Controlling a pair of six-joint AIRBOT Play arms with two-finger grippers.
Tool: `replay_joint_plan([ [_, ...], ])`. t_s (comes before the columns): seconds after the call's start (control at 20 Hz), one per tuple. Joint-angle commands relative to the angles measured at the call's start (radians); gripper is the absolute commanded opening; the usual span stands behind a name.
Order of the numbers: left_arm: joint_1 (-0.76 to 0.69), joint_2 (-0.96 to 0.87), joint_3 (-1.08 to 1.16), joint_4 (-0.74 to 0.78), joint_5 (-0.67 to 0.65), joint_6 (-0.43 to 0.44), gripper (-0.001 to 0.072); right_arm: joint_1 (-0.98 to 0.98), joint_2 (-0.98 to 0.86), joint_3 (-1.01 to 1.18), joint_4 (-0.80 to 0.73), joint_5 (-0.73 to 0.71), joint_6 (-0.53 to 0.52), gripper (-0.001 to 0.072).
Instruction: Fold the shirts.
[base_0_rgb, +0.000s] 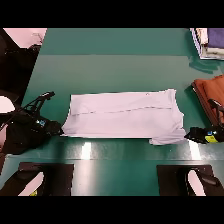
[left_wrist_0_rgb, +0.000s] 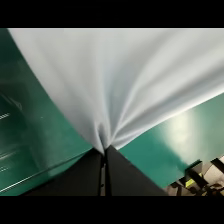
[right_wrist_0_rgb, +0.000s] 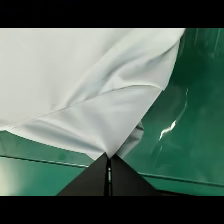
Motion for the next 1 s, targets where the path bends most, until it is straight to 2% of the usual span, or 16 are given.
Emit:
replay_joint_plan([
  [0.0,0.000,0.013,0.001,-0.026,0.074,-0.012,0.0020,0.001,0.025,0.009,0.052,-0.026,0.020,0.0010],
  [0.2,0.000,-0.014,0.003,-0.025,0.208,-0.014,0.0020,0.025,-0.144,0.153,0.071,-0.122,0.001,0.0010],
  [0.4,0.000,-0.164,0.074,-0.027,0.282,-0.012,0.0021,0.125,-0.376,0.319,0.067,-0.193,-0.014,0.0010],
  [0.75,0.000,-0.449,0.264,-0.031,0.396,-0.010,0.0022,0.222,-0.704,0.587,0.067,-0.239,-0.013,0.0011],
  [0.95,0.000,-0.526,0.304,-0.036,0.480,-0.010,0.0022,0.223,-0.837,0.702,0.069,-0.239,-0.013,0.0012],
])
